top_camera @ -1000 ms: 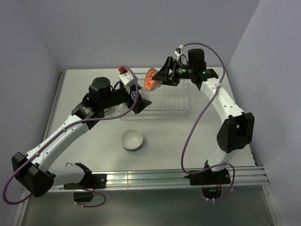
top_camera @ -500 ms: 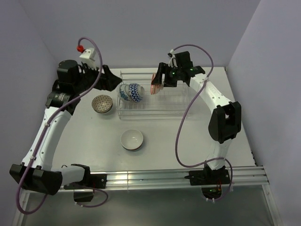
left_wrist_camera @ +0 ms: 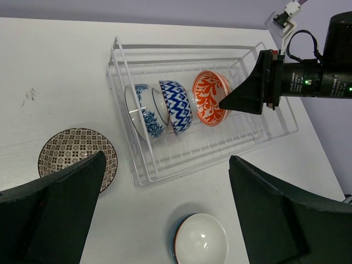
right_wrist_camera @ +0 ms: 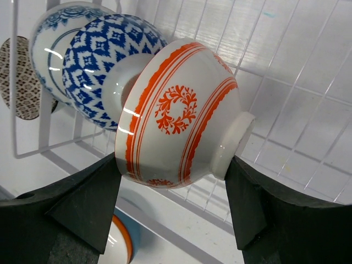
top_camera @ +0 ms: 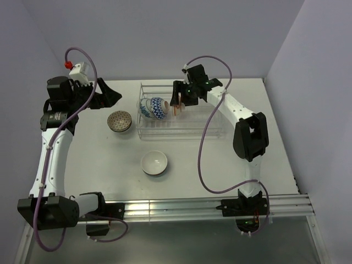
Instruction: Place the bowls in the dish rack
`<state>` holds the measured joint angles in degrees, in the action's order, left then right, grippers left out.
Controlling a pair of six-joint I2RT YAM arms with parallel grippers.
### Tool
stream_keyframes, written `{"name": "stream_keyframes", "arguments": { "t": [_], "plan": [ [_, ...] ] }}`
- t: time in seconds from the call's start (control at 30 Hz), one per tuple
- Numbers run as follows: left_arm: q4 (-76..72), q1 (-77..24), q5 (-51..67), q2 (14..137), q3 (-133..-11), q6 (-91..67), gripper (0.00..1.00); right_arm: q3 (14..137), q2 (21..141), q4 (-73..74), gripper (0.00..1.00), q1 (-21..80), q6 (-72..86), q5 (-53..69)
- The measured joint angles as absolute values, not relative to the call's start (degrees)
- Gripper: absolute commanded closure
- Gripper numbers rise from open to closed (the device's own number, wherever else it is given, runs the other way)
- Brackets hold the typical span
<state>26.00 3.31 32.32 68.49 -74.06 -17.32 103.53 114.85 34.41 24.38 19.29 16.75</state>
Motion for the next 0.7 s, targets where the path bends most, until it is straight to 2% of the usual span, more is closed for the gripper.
{"name": "stream_keyframes", "arguments": {
  "t": [0.6,0.7],
  "plan": [
    [26.0,5.5,34.9,67.2,-72.2,-16.9,0.0,106.2,119.4,35.2,1.0,25.9,17.9,14.2],
    [26.0,5.6,35.1,67.0,-72.2,-16.7,0.01,107.1,119.4,35.4,0.91,26.0,17.7,14.2]
  ]
}}
